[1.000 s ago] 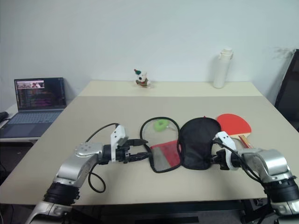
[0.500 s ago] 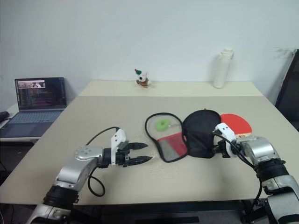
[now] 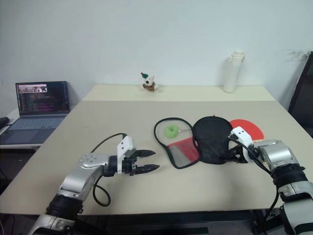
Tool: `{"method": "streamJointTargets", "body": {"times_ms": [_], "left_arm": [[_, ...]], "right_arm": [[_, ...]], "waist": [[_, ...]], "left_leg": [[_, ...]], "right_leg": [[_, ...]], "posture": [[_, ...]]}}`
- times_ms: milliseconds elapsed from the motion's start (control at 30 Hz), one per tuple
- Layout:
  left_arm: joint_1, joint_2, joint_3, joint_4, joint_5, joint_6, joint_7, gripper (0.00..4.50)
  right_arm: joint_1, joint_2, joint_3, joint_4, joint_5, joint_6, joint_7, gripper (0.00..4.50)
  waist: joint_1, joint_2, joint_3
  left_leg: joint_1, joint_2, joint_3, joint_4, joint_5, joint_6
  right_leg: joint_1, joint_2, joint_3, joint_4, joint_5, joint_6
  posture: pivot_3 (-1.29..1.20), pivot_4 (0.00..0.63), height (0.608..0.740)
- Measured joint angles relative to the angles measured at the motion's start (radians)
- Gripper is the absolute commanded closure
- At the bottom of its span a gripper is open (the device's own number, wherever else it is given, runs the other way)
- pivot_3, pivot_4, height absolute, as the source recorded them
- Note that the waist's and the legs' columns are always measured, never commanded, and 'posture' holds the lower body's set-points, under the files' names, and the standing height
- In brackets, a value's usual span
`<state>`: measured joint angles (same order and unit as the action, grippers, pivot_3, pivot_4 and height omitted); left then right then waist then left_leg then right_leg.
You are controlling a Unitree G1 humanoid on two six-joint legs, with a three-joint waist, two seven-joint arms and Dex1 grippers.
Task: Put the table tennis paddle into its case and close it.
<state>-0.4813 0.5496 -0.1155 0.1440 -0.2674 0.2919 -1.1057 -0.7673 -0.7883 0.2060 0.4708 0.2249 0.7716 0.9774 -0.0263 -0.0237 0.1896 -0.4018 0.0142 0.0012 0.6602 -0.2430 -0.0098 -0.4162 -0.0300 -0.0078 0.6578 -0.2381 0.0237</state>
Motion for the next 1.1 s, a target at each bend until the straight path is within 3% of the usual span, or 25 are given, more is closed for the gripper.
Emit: {"method": "streamJointTargets", "body": {"times_ms": [300,400,667,833,1100], "left_arm": [[0.004,-0.005,-0.003,0.012,0.0,-0.016,-0.012,1.16],[0.008,-0.008,-0.003,0.012,-0.004,-0.014,-0.02,1.16],[-0.025,-0.034,-0.019,0.006,-0.007,0.013,-0.025,1.16],[-0.046,-0.036,-0.028,0.004,-0.007,0.029,-0.027,1.16],[-0.047,-0.032,-0.034,-0.023,-0.007,0.052,-0.022,1.16]], "right_arm": [[0.034,-0.168,-0.119,-0.024,-0.003,-0.073,0.065,0.03],[0.048,-0.198,-0.184,-0.009,-0.012,-0.097,0.024,0.03],[0.041,-0.065,-0.246,0.197,-0.057,-0.131,-0.22,0.03],[-0.053,0.005,-0.264,0.371,-0.087,-0.236,-0.327,0.03],[-0.114,0.028,-0.264,0.568,-0.125,-0.329,-0.373,0.03]], "waist": [[0.001,0.001,0.001],[0.0,0.001,0.0],[-0.003,0.001,0.001],[-0.004,0.001,0.001],[-0.003,0.001,0.001]], "left_leg": [[0.0,0.0,0.0,0.0,0.0,0.0],[0.0,0.0,0.001,0.0,0.0,0.0],[0.001,0.0,0.003,0.0,0.0,0.0],[0.001,-0.001,0.003,0.0,0.0,0.0],[0.001,-0.001,0.003,0.0,0.0,0.0]], "right_leg": [[0.0,0.0,0.0,0.0,0.0,0.0],[0.0,0.0,0.0,0.0,0.0,0.0],[0.001,0.0,0.001,0.001,0.0,0.0],[0.001,0.0,0.002,0.001,0.0,0.0],[0.001,0.0,0.002,0.0,0.0,0.0]], "posture": [[0.0,0.15,0.74],[0.0,0.15,0.74],[0.0,0.15,0.74],[0.0,0.15,0.74],[0.0,0.15,0.74]]}}
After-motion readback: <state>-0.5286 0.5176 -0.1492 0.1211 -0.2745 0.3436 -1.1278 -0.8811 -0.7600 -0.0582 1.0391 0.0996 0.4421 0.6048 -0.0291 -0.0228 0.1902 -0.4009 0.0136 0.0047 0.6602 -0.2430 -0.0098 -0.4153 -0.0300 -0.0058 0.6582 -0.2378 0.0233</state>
